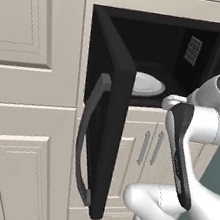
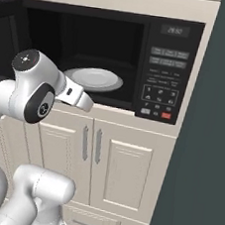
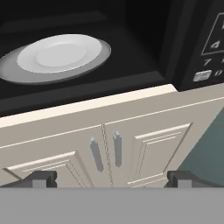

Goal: Pick the corn from the counter and place it in the microwave. Then turn on the microwave.

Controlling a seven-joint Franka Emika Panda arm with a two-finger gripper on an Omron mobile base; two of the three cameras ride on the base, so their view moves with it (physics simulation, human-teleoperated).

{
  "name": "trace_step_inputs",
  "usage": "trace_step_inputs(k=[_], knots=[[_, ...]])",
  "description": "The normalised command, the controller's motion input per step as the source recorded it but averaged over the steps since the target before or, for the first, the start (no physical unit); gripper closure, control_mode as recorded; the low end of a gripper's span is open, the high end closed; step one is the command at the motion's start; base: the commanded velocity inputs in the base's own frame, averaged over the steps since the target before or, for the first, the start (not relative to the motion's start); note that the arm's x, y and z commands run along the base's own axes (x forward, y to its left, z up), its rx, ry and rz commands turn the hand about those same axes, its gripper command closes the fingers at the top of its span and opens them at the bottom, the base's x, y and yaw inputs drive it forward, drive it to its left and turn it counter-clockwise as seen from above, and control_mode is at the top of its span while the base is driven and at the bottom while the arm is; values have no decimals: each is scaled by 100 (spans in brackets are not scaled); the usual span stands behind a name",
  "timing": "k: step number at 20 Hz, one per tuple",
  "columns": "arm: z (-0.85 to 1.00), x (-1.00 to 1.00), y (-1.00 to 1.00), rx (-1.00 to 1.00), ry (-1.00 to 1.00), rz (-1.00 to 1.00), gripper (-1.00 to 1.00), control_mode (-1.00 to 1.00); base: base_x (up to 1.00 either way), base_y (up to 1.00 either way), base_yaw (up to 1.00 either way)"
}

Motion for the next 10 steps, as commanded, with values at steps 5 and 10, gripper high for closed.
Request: trace_step_inputs(k=[5, 10], knots=[[0, 0, 0, 0, 0, 0, -100, 100, -43, -20, -2], [0, 0, 0, 0, 0, 0, -100, 100, -43, -17, -2]])
